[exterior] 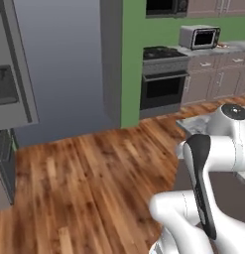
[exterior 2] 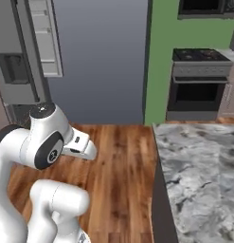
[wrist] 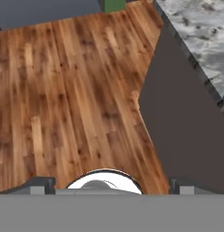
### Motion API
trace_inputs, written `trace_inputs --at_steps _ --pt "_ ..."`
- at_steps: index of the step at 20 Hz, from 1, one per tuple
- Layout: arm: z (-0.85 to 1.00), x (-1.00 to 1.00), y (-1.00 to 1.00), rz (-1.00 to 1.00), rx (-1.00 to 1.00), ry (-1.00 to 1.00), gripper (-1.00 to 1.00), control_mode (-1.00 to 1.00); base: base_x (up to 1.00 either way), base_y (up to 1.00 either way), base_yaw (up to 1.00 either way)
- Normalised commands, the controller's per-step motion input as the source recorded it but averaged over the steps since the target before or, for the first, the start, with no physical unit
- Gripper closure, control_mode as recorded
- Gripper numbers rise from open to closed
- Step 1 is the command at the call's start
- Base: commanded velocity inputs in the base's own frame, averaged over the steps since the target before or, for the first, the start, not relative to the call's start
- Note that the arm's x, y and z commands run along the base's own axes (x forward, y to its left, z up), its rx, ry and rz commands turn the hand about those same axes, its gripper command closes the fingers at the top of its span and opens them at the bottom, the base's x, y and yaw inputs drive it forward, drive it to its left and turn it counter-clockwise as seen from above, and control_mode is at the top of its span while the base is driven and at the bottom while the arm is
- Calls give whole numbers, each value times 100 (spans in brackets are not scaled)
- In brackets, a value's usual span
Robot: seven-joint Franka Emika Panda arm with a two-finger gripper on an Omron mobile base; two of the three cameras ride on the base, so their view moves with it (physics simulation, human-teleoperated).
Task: Place the cold items (mango and onion) from the fridge in one tupperware on the dining counter. Place the warm items (hot dog and kebab skewer) in the stove area in another tupperware.
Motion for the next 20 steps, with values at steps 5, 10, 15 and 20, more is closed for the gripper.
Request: trace_inputs --at_steps 5,10,15,20 --pt "0 0 0 0 0 0 -100 100 96 35 -32" --pt "0 0 0 0 0 0 -100 100 92 56 -44" --pt "0 0 0 0 0 0 -100 100 89 61 -49" --pt "0 0 0 0 0 0 -100 100 96 54 -48"
